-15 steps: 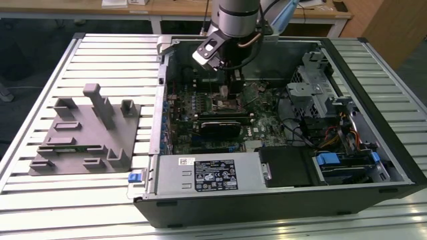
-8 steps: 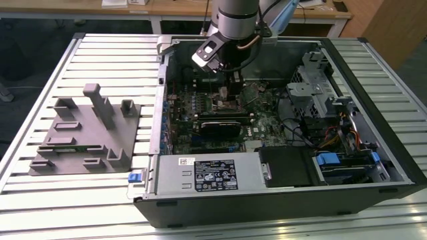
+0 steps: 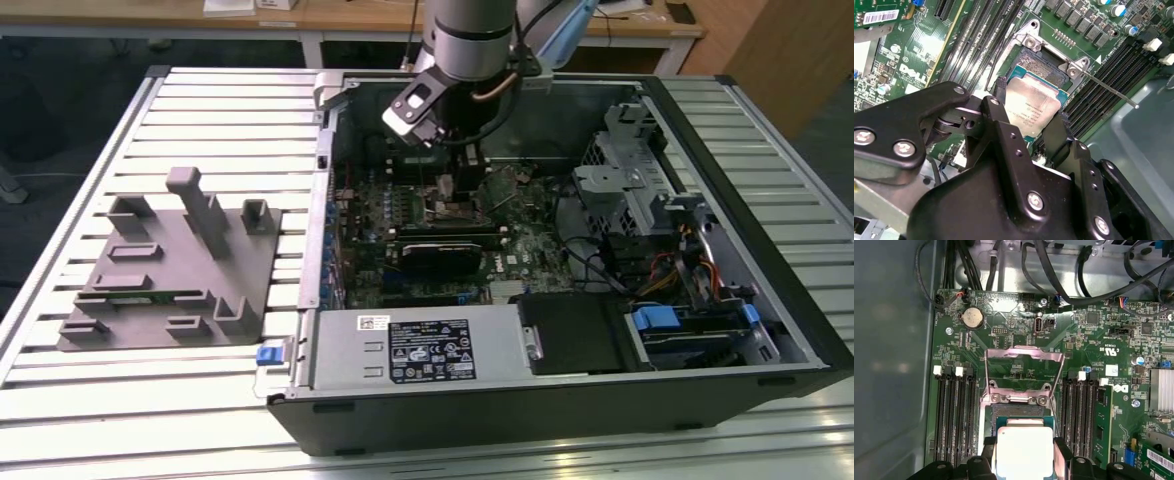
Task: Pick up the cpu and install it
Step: 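Place the cpu into insertion slot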
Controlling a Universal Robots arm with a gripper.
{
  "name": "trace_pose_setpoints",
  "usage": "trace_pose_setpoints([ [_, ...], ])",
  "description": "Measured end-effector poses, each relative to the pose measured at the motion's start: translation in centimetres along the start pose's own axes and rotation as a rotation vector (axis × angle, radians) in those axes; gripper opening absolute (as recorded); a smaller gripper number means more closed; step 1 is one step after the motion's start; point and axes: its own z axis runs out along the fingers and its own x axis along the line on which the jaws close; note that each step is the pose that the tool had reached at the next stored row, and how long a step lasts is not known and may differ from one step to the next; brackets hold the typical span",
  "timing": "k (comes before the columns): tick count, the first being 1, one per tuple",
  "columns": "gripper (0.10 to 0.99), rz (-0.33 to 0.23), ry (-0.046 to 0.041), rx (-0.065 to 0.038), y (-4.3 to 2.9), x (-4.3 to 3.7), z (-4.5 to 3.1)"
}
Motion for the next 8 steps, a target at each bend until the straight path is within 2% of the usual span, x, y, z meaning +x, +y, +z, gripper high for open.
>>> trace_pose_setpoints([
  [8, 0.541, 0.000, 0.0002, 0.000, -0.01, 0.12, 0.27],
])
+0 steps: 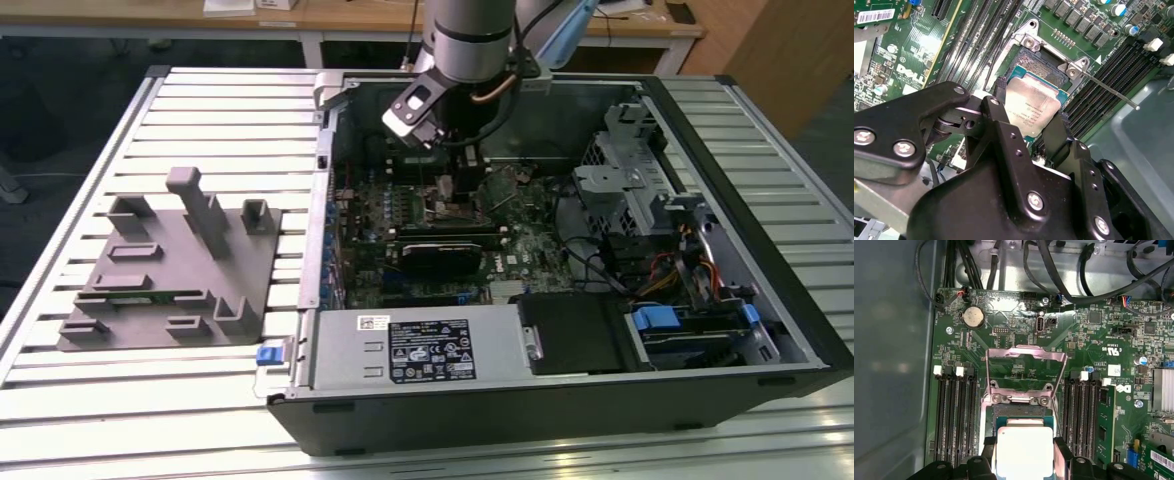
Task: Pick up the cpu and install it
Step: 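Place the cpu into insertion slot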
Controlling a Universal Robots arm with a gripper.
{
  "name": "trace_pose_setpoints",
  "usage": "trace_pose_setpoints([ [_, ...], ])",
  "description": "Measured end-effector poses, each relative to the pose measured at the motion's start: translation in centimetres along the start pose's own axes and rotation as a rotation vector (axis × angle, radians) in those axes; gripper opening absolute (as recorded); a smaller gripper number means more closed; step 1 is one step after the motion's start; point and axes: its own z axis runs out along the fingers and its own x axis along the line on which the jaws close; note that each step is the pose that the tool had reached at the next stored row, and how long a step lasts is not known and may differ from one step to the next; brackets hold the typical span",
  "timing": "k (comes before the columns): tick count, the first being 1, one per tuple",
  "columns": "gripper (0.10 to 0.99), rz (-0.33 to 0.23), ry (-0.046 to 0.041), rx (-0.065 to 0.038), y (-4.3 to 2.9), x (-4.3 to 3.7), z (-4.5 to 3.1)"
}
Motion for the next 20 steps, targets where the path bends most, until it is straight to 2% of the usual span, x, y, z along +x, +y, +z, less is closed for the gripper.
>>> trace_pose_setpoints([
  [20, 0.541, 0.001, -0.0004, 0.000, -0.04, -0.21, 0.77],
])
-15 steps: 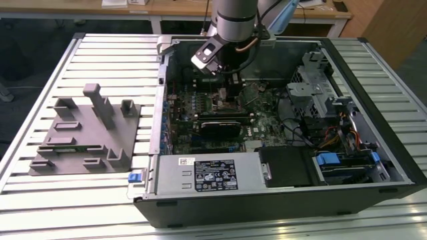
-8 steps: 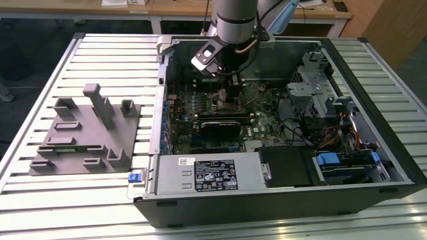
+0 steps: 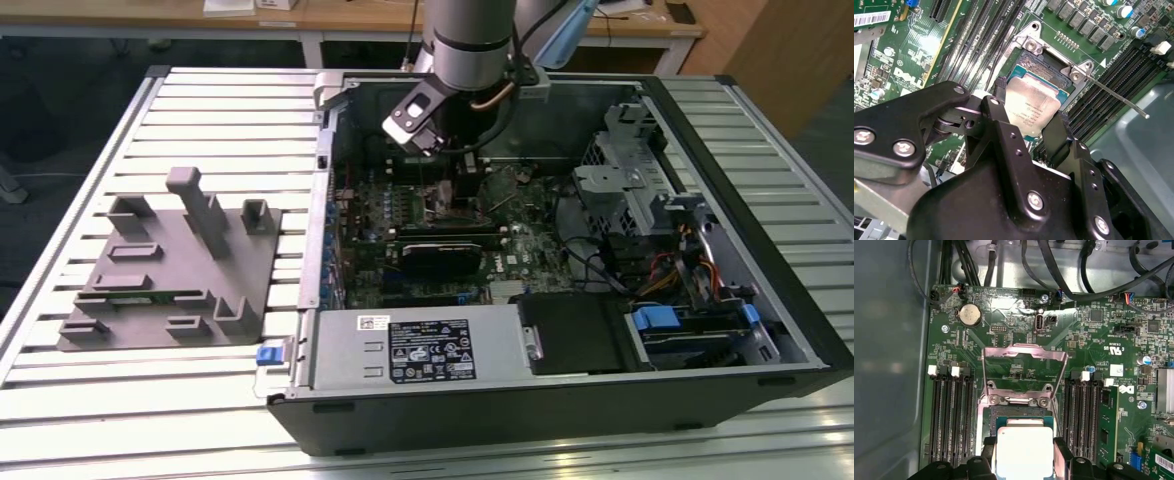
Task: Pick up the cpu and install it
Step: 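Place the cpu into insertion slot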
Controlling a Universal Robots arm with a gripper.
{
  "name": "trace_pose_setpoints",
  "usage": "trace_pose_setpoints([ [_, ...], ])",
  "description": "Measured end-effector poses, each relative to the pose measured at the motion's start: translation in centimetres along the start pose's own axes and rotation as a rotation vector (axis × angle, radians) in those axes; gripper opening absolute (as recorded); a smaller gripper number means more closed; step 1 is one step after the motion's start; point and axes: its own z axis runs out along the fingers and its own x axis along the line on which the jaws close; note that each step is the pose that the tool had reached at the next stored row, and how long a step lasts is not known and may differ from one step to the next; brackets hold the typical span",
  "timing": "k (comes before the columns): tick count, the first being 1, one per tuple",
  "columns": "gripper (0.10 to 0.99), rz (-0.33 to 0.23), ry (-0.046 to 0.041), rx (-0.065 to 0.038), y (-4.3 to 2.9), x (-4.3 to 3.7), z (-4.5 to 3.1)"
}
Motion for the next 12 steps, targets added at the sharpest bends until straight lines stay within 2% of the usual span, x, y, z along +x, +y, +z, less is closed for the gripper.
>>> trace_pose_setpoints([
  [5, 0.541, 0.001, -0.0011, 0.000, -0.01, -0.09, 0.11],
  [12, 0.541, 0.015, -0.0018, 0.000, -0.02, -0.09, 0.66],
])
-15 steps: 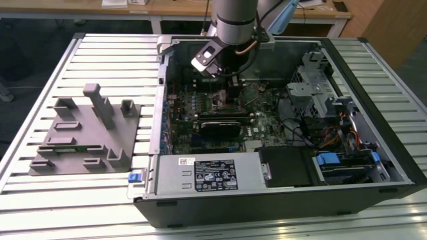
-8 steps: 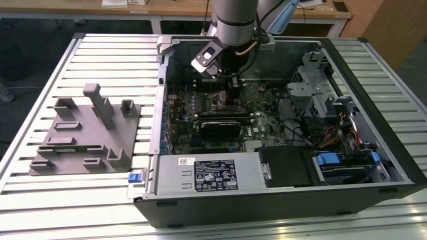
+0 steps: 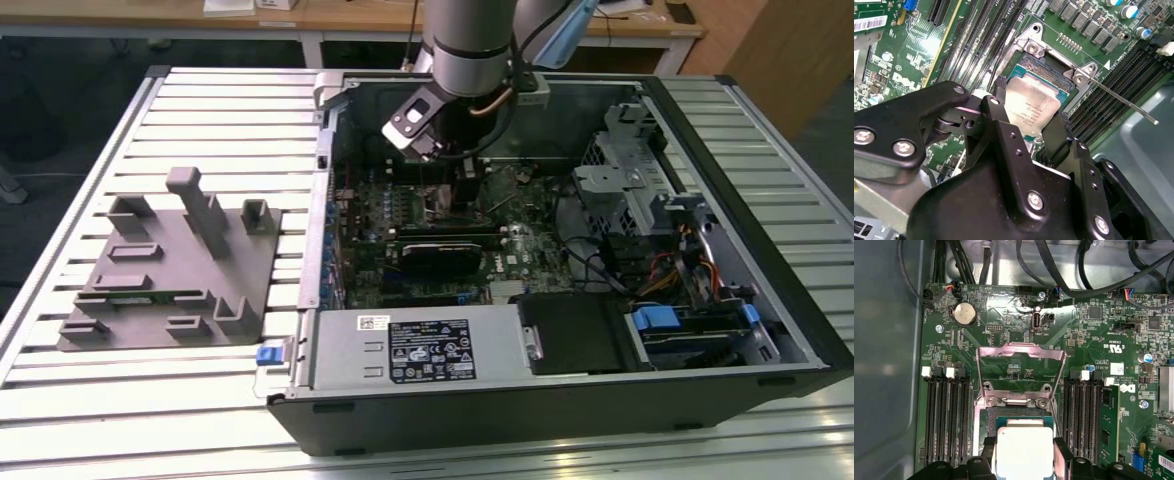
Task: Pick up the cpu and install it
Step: 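Place the cpu into insertion slot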
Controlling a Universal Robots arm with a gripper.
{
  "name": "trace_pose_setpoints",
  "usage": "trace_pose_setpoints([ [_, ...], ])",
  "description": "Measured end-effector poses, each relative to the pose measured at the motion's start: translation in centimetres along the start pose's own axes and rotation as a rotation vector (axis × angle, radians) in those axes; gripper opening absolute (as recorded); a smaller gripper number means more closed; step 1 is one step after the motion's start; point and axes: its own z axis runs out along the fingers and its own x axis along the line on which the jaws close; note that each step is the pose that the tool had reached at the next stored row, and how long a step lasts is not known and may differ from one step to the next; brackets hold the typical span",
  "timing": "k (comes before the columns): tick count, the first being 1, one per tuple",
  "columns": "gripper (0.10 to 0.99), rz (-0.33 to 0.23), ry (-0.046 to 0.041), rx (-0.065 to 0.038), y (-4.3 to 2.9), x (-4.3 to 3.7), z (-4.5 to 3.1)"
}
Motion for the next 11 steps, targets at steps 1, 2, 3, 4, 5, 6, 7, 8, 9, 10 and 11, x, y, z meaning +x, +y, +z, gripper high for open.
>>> trace_pose_setpoints([
  [1, 0.541, 0.000, 0.0001, 0.000, 0.00, 0.00, 0.09],
  [2, 0.541, 0.000, 0.0001, 0.000, -0.01, 0.00, 0.17],
  [3, 0.541, -0.001, 0.0002, 0.000, -0.01, 0.00, 0.24],
  [4, 0.541, -0.004, 0.0005, 0.000, -0.01, 0.00, 0.29],
  [5, 0.541, -0.006, 0.0006, 0.000, -0.01, 0.00, 0.35],
  [6, 0.541, -0.006, 0.0006, 0.000, -0.02, 0.01, 0.40],
  [7, 0.541, -0.006, 0.0006, 0.000, -0.02, 0.01, 0.45],
  [8, 0.541, -0.006, 0.0006, 0.000, -0.02, 0.01, 0.49],
  [9, 0.541, -0.006, 0.0006, 0.000, -0.02, 0.02, 0.54],
  [10, 0.541, -0.006, 0.0006, 0.000, -0.02, 0.01, 0.57],
  [11, 0.541, -0.006, 0.0005, 0.000, -0.03, 0.01, 0.58],
])
